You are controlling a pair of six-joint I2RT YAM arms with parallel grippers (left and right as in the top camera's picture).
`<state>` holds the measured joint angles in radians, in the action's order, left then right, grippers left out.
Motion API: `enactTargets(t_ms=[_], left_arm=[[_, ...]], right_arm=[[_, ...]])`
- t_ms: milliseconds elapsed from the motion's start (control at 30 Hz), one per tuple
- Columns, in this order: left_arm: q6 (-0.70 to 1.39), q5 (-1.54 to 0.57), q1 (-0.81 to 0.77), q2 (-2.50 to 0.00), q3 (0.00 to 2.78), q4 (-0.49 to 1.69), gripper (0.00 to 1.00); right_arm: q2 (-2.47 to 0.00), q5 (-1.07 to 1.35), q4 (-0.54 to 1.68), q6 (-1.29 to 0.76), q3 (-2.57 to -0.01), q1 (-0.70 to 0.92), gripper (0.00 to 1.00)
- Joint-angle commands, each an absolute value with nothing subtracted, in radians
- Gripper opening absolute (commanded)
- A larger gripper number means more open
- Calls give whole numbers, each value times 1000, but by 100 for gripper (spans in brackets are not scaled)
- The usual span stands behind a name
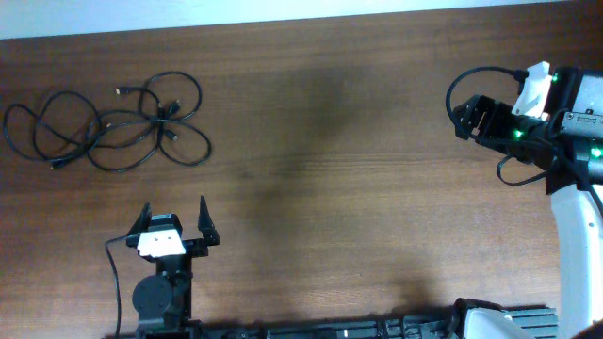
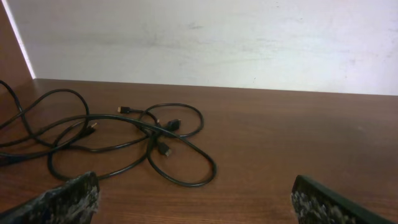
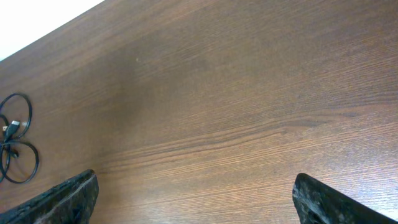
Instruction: Untangle cables
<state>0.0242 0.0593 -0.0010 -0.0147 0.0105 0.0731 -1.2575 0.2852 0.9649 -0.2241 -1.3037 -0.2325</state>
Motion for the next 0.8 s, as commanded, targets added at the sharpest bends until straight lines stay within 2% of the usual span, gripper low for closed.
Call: enactTargets(t_ms=[0, 767], left_arm=[[38, 52, -4, -5, 9, 81, 99], [38, 52, -4, -5, 9, 81, 99]], right_arm=[[-1250, 276, 965, -214, -1324, -237, 99], [-1233, 264, 964, -214, -1323, -237, 99]])
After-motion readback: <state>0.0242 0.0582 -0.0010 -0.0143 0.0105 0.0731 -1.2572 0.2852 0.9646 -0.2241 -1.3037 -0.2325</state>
